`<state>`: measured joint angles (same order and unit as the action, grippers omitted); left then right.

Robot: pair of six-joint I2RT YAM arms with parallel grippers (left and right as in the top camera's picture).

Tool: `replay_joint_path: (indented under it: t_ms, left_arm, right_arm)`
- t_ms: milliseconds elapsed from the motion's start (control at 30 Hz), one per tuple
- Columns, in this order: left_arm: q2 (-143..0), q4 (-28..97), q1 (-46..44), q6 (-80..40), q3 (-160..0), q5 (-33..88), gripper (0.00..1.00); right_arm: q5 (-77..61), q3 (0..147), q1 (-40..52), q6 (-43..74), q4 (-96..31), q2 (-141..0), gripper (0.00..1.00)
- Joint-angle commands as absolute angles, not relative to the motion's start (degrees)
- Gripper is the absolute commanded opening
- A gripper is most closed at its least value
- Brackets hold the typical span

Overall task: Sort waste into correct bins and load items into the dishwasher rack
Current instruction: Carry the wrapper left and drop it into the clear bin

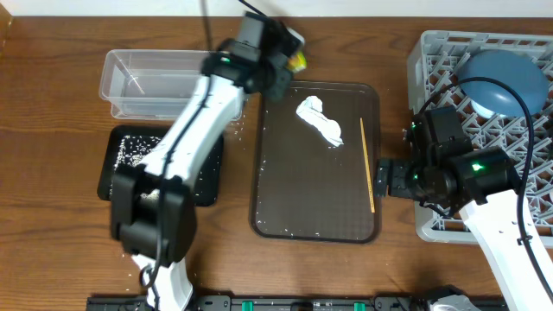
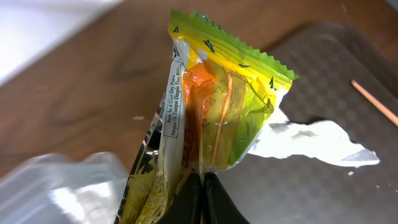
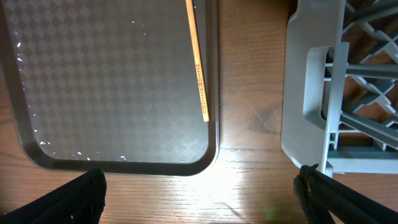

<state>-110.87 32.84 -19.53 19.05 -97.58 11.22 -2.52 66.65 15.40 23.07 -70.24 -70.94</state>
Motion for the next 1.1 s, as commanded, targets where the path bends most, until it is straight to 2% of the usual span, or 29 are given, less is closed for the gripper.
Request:
replay_joint_path:
  t_ms: [0, 200, 267, 300, 400, 433, 700, 833, 1067]
  left_arm:
    - [-108.88, 32.69, -16.16, 18.11, -97.73, 10.87, 0.06]
    - [-109.08, 33.01, -9.13, 18.09, -97.73, 10.92, 0.08]
    - [-109.38, 33.17, -7.35, 18.09, -97.73, 10.92, 0.17]
    - [-109.47, 33.19, -6.61, 18.06, -97.73, 10.92, 0.27]
    - [-109.49, 33.15, -5.06, 15.11, -97.73, 10.98, 0.41]
    - [-109.49, 33.19, -4.91, 13.89, -97.73, 11.22, 0.43]
    - [-109.86, 35.20, -7.66, 8.25, -97.71, 23.22, 0.47]
    - [-111.79, 35.57, -10.96, 3.29, -97.69, 23.09, 0.60]
    - [-118.80, 33.78, -16.93, -11.46, -97.69, 23.11, 0.62]
  right_arm:
    - [-1.69, 67.40, 15.29, 23.53, -70.30, -71.05, 0.96]
    - [-1.72, 67.40, 15.29, 23.53, -70.35, -71.05, 0.96]
    - [-1.72, 67.40, 15.29, 23.53, -70.35, -71.05, 0.96]
    - [-1.72, 67.40, 15.29, 23.53, -70.37, -71.05, 0.97]
    - [-1.72, 67.40, 15.29, 23.53, -70.54, -71.05, 0.96]
    - [-1.72, 67.40, 15.29, 23.53, -70.57, -71.05, 0.96]
    - [-1.72, 67.40, 15.29, 23.53, -70.54, -71.05, 0.97]
    - [-1.74, 67.40, 15.29, 23.55, -70.57, -71.05, 0.97]
    - [-1.72, 67.40, 15.29, 23.55, -71.37, -71.05, 0.97]
